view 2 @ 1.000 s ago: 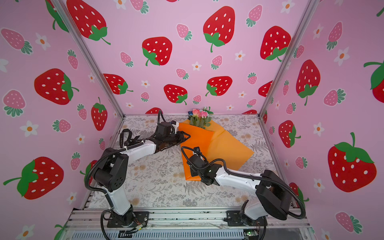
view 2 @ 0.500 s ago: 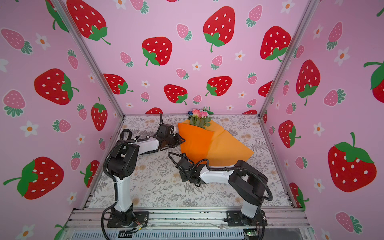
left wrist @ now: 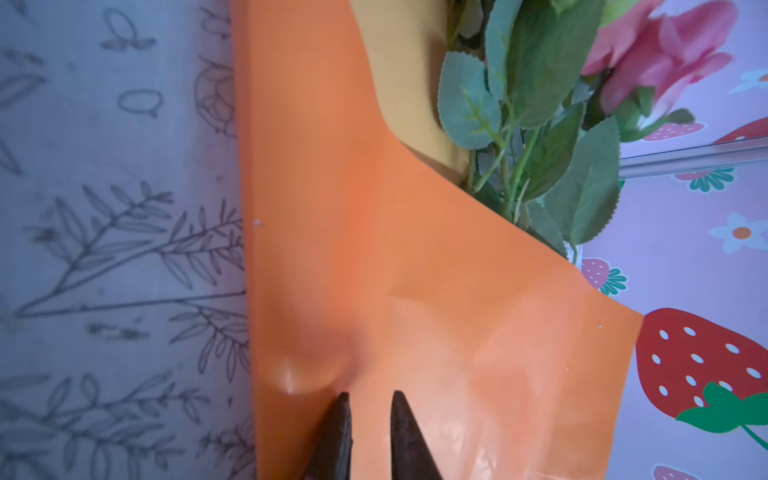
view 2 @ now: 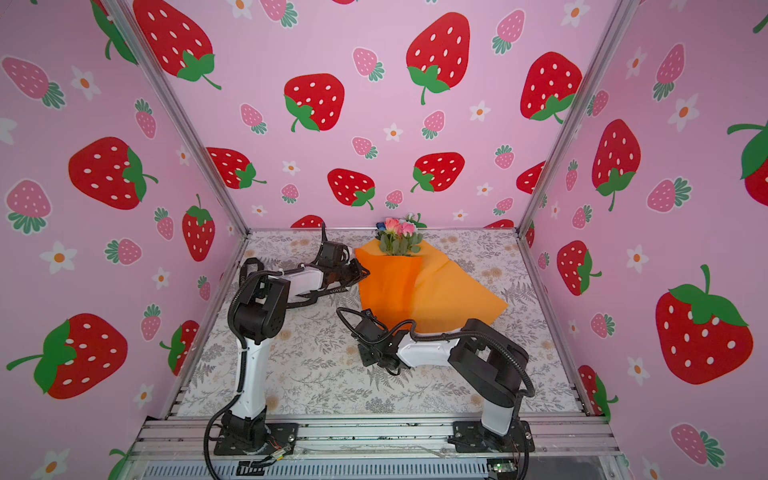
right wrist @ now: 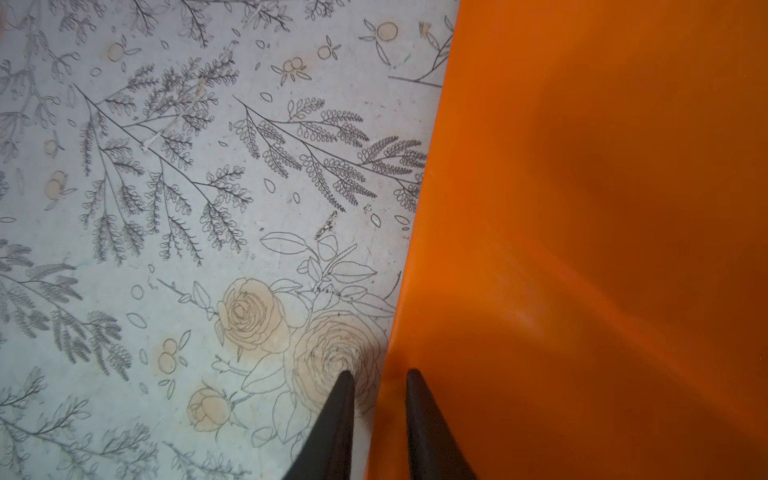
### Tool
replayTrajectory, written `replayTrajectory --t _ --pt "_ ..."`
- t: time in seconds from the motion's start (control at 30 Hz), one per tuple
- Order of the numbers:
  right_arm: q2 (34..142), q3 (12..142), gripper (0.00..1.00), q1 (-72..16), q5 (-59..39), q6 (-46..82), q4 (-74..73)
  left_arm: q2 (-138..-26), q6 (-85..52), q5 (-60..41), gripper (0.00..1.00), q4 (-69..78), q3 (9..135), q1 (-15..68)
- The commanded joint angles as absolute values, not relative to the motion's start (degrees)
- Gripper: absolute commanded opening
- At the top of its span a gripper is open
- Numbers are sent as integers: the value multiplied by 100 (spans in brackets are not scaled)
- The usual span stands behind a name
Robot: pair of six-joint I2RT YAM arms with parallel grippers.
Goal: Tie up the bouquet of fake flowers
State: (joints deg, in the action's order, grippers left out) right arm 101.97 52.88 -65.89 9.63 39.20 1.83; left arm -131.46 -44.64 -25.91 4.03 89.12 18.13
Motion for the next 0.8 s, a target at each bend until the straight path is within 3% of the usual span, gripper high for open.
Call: replayTrajectory --t 0.0,0.77 --pt "10274 5133 25 -6608 778 4078 246 -13386 -4568 -2478 18 86 9328 1715" --pt "9628 5143 27 -6447 515 4231 465 -14277 -4641 -2030 21 -774 11245 1214"
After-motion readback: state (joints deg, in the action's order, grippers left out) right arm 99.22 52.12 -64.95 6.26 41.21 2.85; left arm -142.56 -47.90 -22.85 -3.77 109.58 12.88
